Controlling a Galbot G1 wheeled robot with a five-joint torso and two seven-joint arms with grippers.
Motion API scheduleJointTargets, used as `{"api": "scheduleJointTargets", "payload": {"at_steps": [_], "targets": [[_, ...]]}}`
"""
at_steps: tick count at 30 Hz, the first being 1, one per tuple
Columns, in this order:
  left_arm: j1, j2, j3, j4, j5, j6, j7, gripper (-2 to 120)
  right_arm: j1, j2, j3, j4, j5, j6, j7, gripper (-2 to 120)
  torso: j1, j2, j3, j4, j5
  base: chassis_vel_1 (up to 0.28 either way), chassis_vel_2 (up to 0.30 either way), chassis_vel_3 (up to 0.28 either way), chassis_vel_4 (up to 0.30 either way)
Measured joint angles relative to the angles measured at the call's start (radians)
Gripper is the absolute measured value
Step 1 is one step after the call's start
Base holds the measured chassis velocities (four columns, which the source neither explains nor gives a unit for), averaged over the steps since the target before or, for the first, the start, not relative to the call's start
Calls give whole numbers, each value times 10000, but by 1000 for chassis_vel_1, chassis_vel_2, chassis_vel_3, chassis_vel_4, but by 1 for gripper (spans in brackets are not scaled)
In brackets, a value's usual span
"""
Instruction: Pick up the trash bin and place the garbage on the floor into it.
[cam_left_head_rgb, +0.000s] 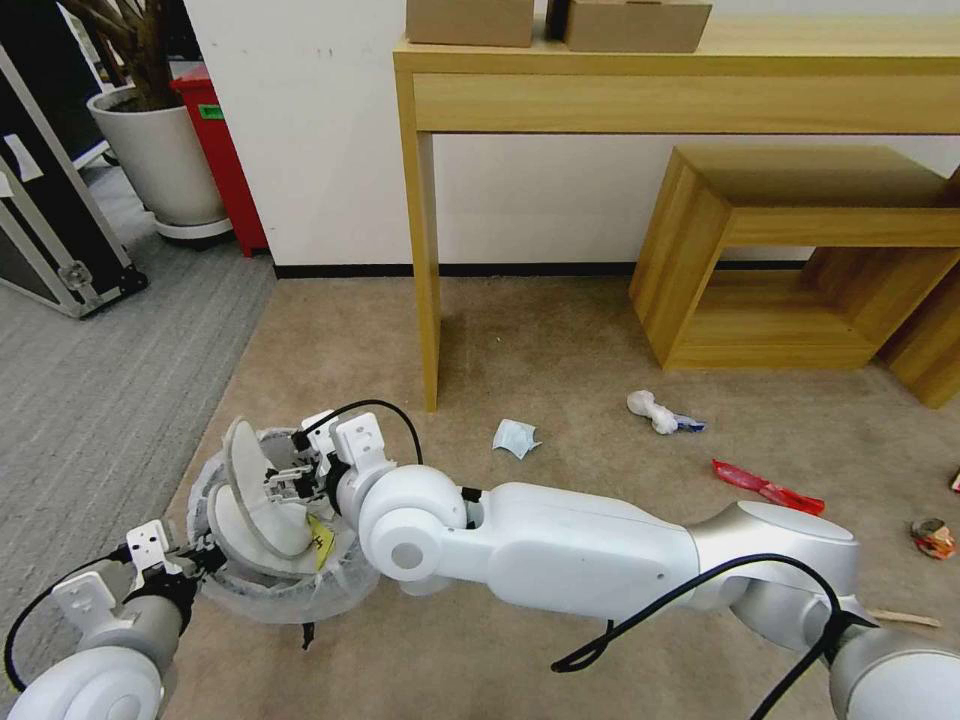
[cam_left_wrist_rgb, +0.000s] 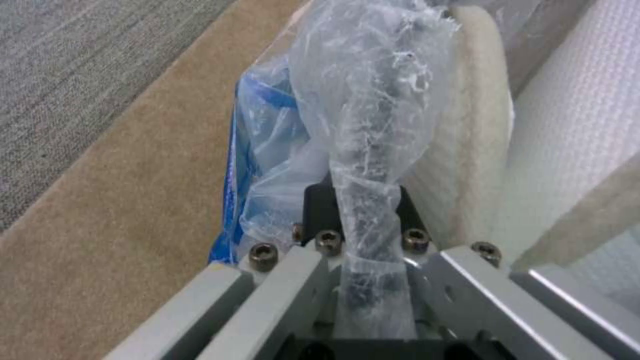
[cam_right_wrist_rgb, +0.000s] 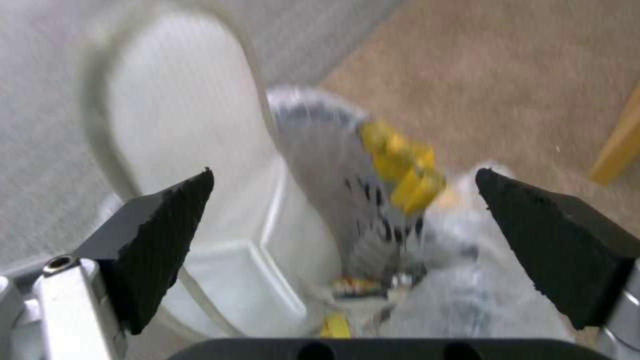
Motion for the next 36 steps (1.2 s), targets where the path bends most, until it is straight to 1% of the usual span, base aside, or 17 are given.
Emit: {"api": "scheduleJointTargets", "payload": {"at_steps": [1,4,5,7,12,15,16,19,20,21,23,25,27,28,32,35,36], "targets": [[0,0,0,0,0,0,0,0,0,0,0,0,0,0,0,100,0,0,0,0,0,0,0,0,0],[-43,1,15,62,-4,11,-4,0,-120,-160,225,142,-419,638,-807,100,0,0,0,0,0,0,0,0,0],[-43,1,15,62,-4,11,-4,0,-120,-160,225,142,-419,638,-807,100,0,0,0,0,0,0,0,0,0],[-69,16,14,111,-16,19,-12,0,-250,-316,395,255,-787,1128,-1460,100,0,0,0,0,-1,0,0,0,0],[-83,64,-1,153,-62,27,-15,0,-415,-538,644,472,-1010,1620,-1984,100,0,0,0,1,-1,0,0,0,0],[-122,152,-42,220,-137,54,-57,0,-644,-973,1141,705,-1347,2081,-2511,100,0,0,0,3,0,0,0,0,0],[-122,152,-42,220,-137,54,-57,0,-644,-973,1141,705,-1347,2081,-2511,100,0,0,0,3,0,0,0,0,0],[-191,250,-51,232,-248,120,-111,0,-947,-1682,1902,1030,-1498,2235,-2806,100,0,0,0,1,0,0,0,0,0],[-191,250,-51,232,-248,120,-111,0,-947,-1682,1902,1030,-1498,2235,-2806,100,0,0,0,1,0,0,0,0,0],[-213,269,-44,238,-262,129,-126,0,-1044,-1897,2112,1115,-1508,2256,-2838,100,0,0,0,0,1,0,0,0,0],[-283,298,12,258,-300,148,-139,0,-1389,-2472,2796,1349,-1534,2333,-2936,100,0,1,0,-1,3,0,0,0,0],[-295,302,30,268,-301,151,-140,0,-1483,-2608,2971,1420,-1547,2354,-2967,100,0,0,0,-2,2,0,0,0,0],[-350,330,75,311,-302,156,-148,0,-1890,-3113,3732,1682,-1558,2415,-3068,100,0,0,0,-2,2,0,0,0,0],[-350,330,75,311,-302,156,-148,0,-1890,-3113,3732,1682,-1558,2415,-3068,100,0,0,0,-2,2,0,0,0,0],[-384,366,84,310,-335,158,-150,0,-2266,-3590,4379,1935,-1558,2484,-3154,100,0,0,0,0,2,0,0,0,0],[-381,411,33,250,-431,163,-162,0,-2904,-4022,5285,2109,-1719,2496,-3187,100,0,1,0,2,2,0,0,0,0],[-381,411,33,250,-431,163,-162,0,-2904,-4022,5285,2109,-1719,2496,-3187,100,0,1,0,2,2,0,0,0,0]]}}
